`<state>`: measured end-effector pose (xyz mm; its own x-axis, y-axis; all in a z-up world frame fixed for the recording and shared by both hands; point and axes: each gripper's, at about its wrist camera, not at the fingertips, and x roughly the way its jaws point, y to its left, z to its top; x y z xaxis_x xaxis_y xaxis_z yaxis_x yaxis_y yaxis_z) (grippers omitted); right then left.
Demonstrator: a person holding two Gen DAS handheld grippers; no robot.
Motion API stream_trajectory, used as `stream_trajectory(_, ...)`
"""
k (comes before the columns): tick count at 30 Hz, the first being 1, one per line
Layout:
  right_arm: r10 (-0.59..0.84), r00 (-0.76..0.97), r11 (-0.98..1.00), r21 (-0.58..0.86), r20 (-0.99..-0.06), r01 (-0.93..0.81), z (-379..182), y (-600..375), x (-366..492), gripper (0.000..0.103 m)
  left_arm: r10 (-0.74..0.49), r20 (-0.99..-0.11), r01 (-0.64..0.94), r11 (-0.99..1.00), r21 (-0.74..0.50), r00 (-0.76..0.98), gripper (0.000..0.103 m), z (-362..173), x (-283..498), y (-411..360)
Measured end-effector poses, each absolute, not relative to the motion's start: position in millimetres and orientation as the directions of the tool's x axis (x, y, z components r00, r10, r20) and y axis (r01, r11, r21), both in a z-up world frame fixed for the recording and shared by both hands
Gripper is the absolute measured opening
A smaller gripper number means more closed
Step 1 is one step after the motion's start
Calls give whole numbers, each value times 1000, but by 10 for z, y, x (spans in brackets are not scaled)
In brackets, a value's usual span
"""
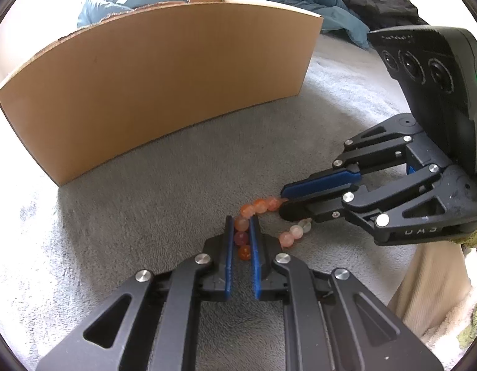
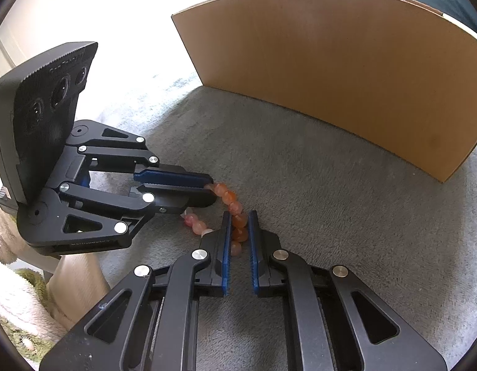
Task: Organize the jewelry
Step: 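Close the left gripper on the bracelet while the right closes on its beads, then lift the beaded bracelet with both grippers and carry it over the box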
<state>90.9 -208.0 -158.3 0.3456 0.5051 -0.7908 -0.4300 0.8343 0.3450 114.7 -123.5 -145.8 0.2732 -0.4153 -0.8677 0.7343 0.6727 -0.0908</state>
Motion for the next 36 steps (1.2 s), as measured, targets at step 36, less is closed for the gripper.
stream_trajectory(36, 482, 471, 855, 277, -739, -439, -1209, -2065, 580, 8, -462, -808, 710, 700, -78, 366, 9, -1051, 885, -984)
